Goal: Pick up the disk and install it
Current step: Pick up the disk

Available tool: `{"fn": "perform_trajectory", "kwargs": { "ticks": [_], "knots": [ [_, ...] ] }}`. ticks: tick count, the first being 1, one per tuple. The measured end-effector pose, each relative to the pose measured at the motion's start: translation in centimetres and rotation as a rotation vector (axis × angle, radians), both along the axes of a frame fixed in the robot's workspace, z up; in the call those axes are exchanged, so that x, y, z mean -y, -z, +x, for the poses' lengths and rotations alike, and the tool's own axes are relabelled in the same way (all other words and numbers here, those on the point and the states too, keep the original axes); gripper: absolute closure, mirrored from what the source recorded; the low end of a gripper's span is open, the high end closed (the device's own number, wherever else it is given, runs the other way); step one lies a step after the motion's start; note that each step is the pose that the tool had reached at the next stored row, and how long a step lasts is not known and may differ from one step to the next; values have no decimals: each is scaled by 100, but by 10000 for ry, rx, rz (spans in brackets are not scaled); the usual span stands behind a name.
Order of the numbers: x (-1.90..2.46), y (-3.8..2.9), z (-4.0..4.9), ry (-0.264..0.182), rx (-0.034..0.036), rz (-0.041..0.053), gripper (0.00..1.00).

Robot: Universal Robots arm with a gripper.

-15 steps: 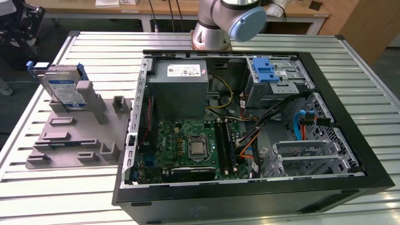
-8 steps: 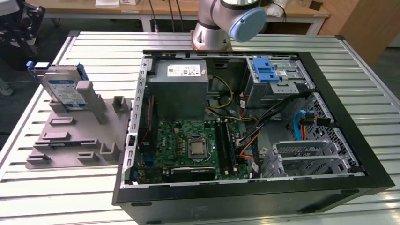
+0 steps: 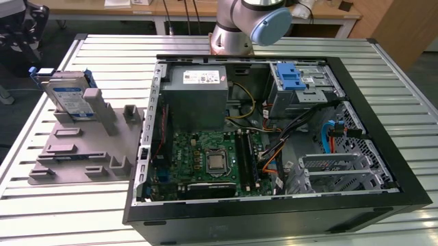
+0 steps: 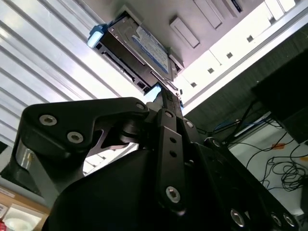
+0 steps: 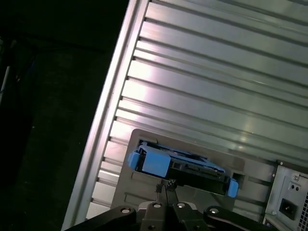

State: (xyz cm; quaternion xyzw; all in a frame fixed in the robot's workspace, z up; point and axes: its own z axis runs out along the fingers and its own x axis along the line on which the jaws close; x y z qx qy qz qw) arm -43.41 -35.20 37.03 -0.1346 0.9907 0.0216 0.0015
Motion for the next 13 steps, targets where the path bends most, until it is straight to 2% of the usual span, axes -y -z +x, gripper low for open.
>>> {"fn": "perform_trajectory", "kwargs": {
  "ticks": [8, 13],
  "knots": [
    [0, 1, 0, -1390, 0, -3, 89],
    [0, 1, 0, -2099, -2, -14, 89]
  ]
}}
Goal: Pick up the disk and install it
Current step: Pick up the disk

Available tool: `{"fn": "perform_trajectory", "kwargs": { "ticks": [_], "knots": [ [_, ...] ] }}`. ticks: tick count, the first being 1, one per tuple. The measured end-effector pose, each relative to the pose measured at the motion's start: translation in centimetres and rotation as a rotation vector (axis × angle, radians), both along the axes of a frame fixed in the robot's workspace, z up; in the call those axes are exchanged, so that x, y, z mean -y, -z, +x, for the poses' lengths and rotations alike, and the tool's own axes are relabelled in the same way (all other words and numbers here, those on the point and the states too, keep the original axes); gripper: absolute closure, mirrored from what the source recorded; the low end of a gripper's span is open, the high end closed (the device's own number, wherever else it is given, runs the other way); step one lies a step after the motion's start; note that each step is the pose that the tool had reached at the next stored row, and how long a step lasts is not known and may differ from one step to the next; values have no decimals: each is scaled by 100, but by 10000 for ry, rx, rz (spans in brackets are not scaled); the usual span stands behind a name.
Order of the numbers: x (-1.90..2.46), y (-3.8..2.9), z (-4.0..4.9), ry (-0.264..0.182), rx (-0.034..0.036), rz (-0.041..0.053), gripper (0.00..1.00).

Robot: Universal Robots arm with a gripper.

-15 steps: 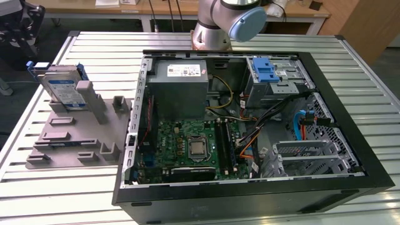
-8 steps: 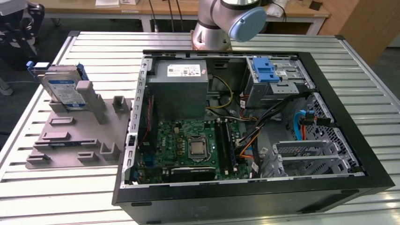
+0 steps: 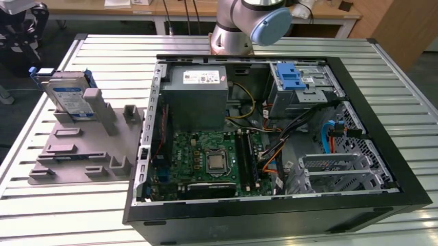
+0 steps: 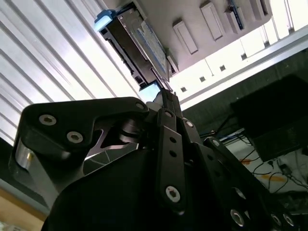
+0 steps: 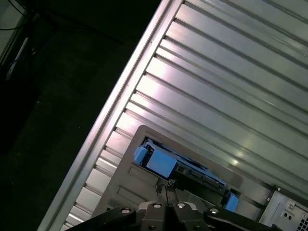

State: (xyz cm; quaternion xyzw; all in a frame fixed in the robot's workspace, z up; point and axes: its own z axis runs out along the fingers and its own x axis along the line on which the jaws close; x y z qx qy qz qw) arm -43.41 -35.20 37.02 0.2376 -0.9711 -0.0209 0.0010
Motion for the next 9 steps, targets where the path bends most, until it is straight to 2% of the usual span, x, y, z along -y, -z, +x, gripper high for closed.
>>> {"fn": "perform_trajectory", "kwargs": {
  "ticks": [9],
  "knots": [
    [0, 1, 0, -1094, 0, -8, 89]
  ]
}}
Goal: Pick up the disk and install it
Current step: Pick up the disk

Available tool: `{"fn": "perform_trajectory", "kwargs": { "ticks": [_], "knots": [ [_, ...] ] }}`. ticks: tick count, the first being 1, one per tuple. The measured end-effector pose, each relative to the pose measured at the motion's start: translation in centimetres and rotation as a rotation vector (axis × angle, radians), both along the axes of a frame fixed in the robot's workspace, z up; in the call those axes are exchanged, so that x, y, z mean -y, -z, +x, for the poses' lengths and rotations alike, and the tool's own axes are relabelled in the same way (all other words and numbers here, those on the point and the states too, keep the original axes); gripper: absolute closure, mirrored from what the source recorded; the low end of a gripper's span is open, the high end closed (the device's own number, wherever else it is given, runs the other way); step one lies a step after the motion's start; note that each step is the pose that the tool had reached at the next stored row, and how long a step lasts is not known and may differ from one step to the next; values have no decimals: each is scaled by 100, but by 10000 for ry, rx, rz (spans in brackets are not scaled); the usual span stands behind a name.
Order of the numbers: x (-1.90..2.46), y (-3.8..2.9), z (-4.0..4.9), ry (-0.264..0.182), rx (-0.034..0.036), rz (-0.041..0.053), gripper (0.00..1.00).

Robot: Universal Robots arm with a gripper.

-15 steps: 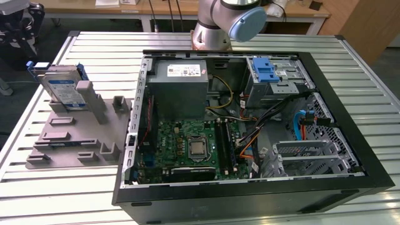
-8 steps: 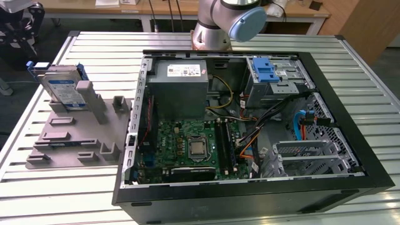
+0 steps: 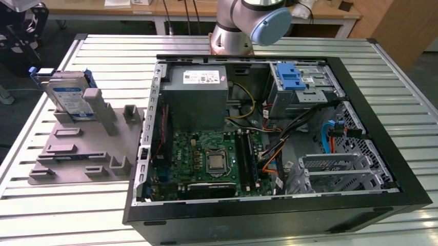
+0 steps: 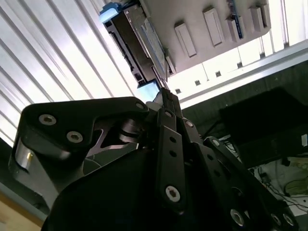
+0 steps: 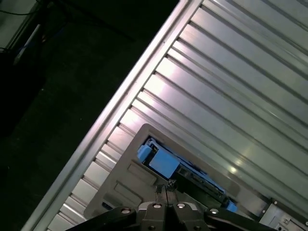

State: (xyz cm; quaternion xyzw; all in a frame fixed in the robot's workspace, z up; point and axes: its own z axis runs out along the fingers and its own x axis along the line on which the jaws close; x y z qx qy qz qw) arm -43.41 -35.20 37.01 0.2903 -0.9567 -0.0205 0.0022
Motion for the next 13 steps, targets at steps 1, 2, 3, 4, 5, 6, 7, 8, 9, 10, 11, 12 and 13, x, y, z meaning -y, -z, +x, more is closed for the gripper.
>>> {"fn": "perform_trajectory", "kwargs": {
  "ticks": [1, 2, 3, 4, 5, 6, 7, 8, 9, 10, 11, 12, 13],
  "knots": [
    [0, 0, 0, -116, 0, -1, 89],
    [0, 0, 0, -226, 0, -1, 89],
    [0, 0, 0, -333, 0, -1, 89],
    [-1, 0, 0, -443, 0, -1, 89],
    [-1, 1, 0, -546, 0, -1, 89],
    [-1, 1, 0, -650, 0, -1, 89],
    [0, 1, 0, -763, 0, -1, 89],
    [0, 1, 0, -870, 0, -1, 89],
    [0, 1, 0, -979, 0, -1, 89],
    [0, 1, 0, -1091, 0, -1, 89],
    [0, 1, 0, -1207, 0, -1, 89],
    [0, 1, 0, -1330, 0, -1, 89],
    [0, 1, 0, -1452, 0, -1, 89]
  ]
}}
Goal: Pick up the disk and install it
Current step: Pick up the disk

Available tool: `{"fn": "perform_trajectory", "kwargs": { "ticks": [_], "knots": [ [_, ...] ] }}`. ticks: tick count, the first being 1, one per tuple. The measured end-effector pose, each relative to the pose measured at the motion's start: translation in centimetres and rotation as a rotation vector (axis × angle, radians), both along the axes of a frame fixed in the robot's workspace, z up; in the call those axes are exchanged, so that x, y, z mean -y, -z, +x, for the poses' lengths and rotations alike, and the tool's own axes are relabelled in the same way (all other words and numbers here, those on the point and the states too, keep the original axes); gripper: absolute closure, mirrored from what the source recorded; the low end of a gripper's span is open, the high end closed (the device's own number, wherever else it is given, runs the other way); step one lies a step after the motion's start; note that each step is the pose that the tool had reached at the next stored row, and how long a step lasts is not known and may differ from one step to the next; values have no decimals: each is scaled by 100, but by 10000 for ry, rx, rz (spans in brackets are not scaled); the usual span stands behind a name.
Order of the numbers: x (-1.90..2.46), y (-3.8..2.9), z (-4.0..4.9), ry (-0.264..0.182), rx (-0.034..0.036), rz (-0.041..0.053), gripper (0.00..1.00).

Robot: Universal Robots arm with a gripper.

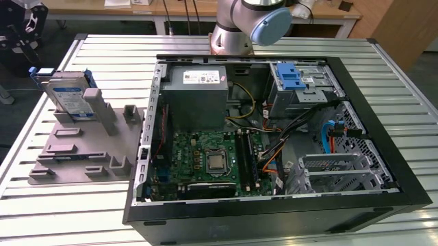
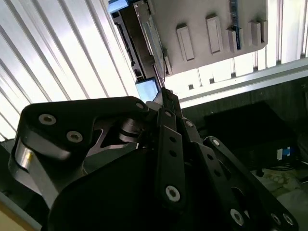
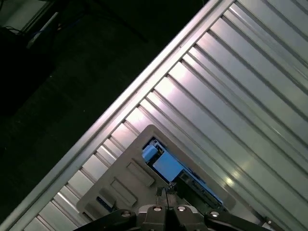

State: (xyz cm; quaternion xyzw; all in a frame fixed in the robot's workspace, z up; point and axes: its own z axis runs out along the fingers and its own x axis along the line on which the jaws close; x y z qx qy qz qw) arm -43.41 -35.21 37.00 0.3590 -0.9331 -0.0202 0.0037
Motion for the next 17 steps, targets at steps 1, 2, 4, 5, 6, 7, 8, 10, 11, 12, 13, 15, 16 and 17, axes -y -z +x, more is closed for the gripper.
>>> {"fn": "perform_trajectory", "kwargs": {
  "ticks": [1, 2, 4, 5, 6, 7, 8, 10, 11, 12, 13, 15, 16, 17],
  "knots": [
    [0, 0, 0, -135, 0, 0, 89],
    [0, 0, 0, -256, 0, 0, 89],
    [0, 1, 0, -491, 0, 0, 89],
    [0, 1, 0, -608, 0, 0, 89],
    [0, 1, 0, -726, 0, 0, 89],
    [0, 1, 0, -846, 0, 0, 89],
    [0, 1, 0, -965, 0, 0, 89],
    [0, 1, 0, -1217, 0, 0, 89],
    [0, 2, 0, -1337, 0, 0, 89],
    [0, 2, 0, -1461, 1, 0, 89],
    [0, 2, 0, -1584, 0, 0, 89],
    [0, 3, 0, -1840, 1, 0, 89],
    [0, 3, 0, -1968, 1, 0, 89],
    [0, 3, 0, -2101, 2, 0, 89]
  ]
}}
